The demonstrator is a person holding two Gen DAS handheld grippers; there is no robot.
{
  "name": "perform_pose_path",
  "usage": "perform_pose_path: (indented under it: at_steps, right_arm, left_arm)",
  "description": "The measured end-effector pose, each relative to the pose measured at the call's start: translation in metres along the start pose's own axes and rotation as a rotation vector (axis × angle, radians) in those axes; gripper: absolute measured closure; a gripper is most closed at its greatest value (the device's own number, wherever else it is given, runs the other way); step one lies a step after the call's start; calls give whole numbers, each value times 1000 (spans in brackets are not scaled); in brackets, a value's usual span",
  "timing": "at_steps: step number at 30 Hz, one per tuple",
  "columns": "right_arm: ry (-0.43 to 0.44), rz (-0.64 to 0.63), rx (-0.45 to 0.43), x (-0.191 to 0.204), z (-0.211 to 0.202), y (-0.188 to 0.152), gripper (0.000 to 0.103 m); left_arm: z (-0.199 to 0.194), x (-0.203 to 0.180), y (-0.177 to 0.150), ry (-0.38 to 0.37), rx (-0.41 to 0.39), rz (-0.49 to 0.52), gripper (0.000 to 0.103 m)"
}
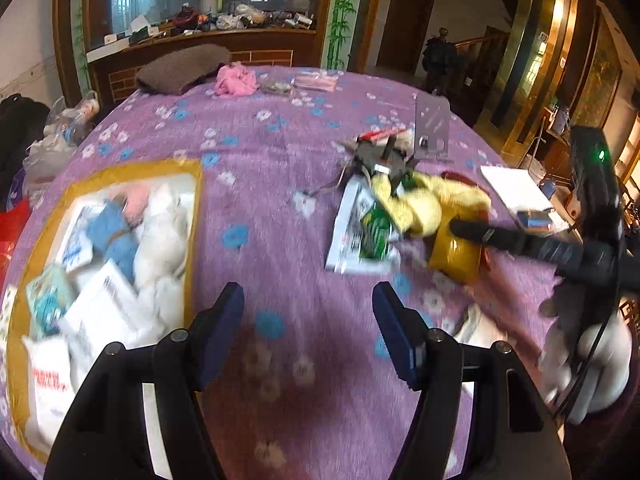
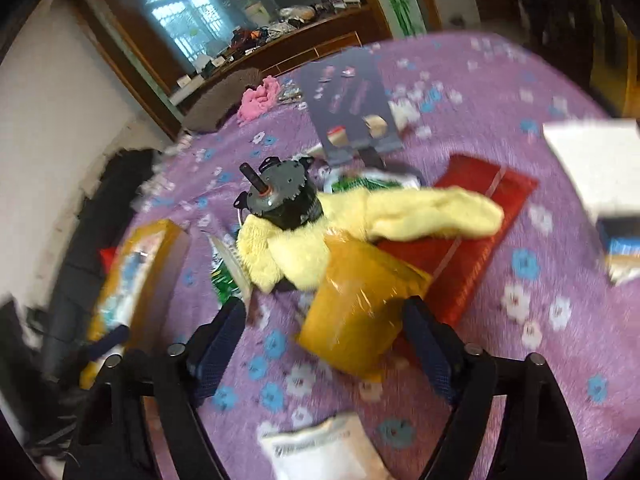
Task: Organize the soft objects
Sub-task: 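Grasp the yellow padded envelope with the right gripper while the left gripper approaches a green-labelled packet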
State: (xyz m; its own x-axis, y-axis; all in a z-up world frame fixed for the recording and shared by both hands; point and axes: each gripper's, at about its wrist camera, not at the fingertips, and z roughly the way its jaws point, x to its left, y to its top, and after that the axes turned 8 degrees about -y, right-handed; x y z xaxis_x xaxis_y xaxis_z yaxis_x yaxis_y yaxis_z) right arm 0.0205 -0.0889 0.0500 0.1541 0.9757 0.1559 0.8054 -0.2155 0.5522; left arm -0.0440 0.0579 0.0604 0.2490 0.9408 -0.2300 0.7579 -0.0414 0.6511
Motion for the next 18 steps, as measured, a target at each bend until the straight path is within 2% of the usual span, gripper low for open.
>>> perform_pose_path:
  at_steps: [2,5,6,18]
  right_arm:
    - [-48,-7,17,7,9,0,30]
    - [-82,-25,-2,15,20,-3,54]
    - [-66,-20,-1,13,19,-4,56]
    - [62,44,2,-17,7,-11,62]
  left_arm:
    - [11,-1,9,14,4,10,37]
    - [29,-3,17,12,23,25,37]
    - [35,-4,19,20,34,32,37]
    - [87,-24,40,36,66,142,36]
